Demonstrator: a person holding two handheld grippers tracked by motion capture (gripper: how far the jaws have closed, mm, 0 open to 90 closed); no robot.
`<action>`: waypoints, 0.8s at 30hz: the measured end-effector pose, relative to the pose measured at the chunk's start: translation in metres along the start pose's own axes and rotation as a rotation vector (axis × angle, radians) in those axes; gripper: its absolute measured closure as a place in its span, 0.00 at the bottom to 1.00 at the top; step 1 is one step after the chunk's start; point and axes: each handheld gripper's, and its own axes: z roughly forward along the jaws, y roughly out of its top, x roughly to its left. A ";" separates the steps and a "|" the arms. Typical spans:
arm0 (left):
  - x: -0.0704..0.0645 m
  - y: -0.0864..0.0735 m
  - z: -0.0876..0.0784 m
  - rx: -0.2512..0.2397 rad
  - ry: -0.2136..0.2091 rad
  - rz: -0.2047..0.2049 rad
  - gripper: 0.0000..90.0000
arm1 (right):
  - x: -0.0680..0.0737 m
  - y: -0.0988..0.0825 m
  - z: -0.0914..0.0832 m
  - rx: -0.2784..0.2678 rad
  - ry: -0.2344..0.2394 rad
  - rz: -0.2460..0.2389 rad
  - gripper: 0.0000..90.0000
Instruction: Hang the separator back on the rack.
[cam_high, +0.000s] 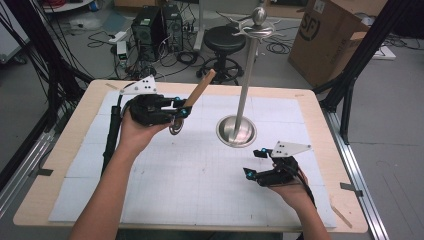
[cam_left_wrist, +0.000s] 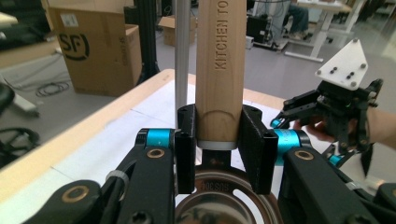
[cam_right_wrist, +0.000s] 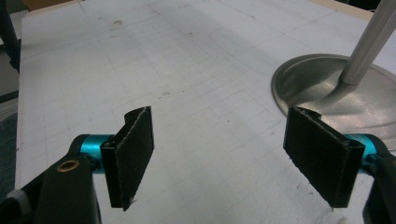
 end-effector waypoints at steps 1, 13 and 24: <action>0.000 0.003 0.000 0.004 -0.001 0.004 0.77 | 0.000 0.000 0.000 -0.003 0.000 0.001 0.26; 0.009 0.031 0.005 -0.037 -0.043 -0.013 0.77 | 0.000 0.001 -0.001 -0.006 0.001 0.000 0.26; 0.012 0.048 0.009 -0.065 -0.023 -0.006 0.77 | 0.000 0.001 0.000 -0.008 0.006 -0.008 0.27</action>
